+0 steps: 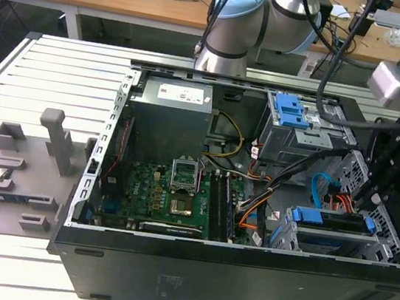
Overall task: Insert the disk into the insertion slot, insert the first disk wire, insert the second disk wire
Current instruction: 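Insert the first disk wire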
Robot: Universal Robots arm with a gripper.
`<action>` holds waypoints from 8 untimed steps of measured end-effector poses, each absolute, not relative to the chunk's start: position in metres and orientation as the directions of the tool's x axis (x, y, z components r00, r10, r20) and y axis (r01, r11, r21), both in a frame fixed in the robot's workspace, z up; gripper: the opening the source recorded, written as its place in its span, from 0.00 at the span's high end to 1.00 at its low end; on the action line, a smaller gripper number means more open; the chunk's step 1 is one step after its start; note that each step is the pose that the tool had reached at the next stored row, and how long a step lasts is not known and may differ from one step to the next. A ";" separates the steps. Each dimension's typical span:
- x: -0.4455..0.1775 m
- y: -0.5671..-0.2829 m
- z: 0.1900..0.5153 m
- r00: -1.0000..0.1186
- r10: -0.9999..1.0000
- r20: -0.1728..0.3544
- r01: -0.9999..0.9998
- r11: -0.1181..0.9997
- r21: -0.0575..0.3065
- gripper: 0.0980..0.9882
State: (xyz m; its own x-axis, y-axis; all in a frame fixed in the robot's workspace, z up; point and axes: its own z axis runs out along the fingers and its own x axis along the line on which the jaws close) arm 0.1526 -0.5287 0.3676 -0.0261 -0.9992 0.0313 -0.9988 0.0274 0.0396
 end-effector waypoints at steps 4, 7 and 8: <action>0.153 -0.528 0.389 -0.026 -0.999 0.031 -0.999 0.027 0.040 0.99; 0.153 -0.528 0.392 -0.026 -0.999 0.031 -0.999 0.027 0.040 0.99; 0.153 -0.528 0.392 -0.026 -0.999 0.031 -0.999 0.027 0.040 0.99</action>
State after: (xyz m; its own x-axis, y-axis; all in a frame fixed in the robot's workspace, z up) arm 0.1526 -0.5281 0.3924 -0.0261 -0.9992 0.0310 -0.9988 0.0273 0.0396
